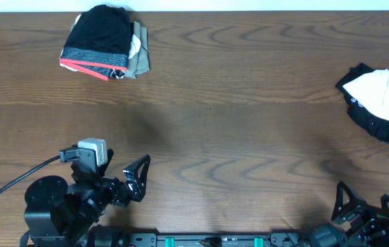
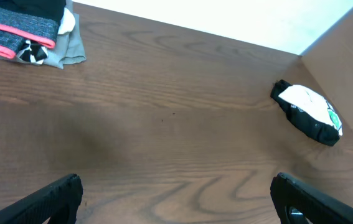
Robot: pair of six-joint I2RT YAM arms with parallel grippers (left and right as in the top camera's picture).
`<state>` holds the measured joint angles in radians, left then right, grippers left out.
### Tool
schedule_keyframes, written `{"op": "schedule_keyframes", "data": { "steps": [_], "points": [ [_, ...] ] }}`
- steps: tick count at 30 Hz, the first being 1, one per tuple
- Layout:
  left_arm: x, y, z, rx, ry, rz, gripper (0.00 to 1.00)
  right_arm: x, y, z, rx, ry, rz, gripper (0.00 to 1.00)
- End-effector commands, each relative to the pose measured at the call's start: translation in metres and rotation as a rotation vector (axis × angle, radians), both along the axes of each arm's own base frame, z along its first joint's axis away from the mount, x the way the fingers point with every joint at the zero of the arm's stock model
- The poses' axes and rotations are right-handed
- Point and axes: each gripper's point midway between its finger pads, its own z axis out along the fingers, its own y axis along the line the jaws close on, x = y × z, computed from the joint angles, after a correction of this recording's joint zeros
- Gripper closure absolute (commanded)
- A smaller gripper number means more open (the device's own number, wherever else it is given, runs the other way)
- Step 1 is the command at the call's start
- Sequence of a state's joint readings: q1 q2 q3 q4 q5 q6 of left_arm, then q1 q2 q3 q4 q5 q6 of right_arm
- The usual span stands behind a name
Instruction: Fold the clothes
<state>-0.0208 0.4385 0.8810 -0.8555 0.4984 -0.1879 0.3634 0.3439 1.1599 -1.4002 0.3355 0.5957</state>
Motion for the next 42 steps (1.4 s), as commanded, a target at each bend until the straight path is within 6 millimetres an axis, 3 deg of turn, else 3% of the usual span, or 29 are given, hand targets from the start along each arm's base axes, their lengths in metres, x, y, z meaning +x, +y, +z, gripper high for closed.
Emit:
{"op": "schedule_keyframes", "data": {
  "steps": [1,15,19,25,32,42],
  "points": [
    [0.000,-0.002,0.001,-0.016,0.002,-0.005,0.02,0.008,-0.005,-0.001,-0.057,-0.027,-0.020,0.01],
    [0.000,-0.002,0.001,-0.016,0.002,-0.005,0.02,0.065,0.026,-0.012,-0.303,-0.370,0.181,0.01],
    [0.000,-0.002,0.001,-0.016,0.002,-0.005,0.02,0.079,0.029,-0.020,-0.318,-0.447,0.187,0.01],
    [0.000,-0.002,0.001,-0.016,0.002,-0.005,0.02,0.099,0.034,-0.014,-0.318,-0.600,0.183,0.01],
    [0.000,-0.002,0.001,-0.016,0.002,-0.005,0.02,0.110,0.044,-0.006,-0.315,-0.752,0.213,0.01],
    [0.000,-0.002,0.001,-0.016,0.002,-0.005,0.02,0.120,0.045,-0.024,-0.319,-0.782,0.212,0.01]
  ]
}}
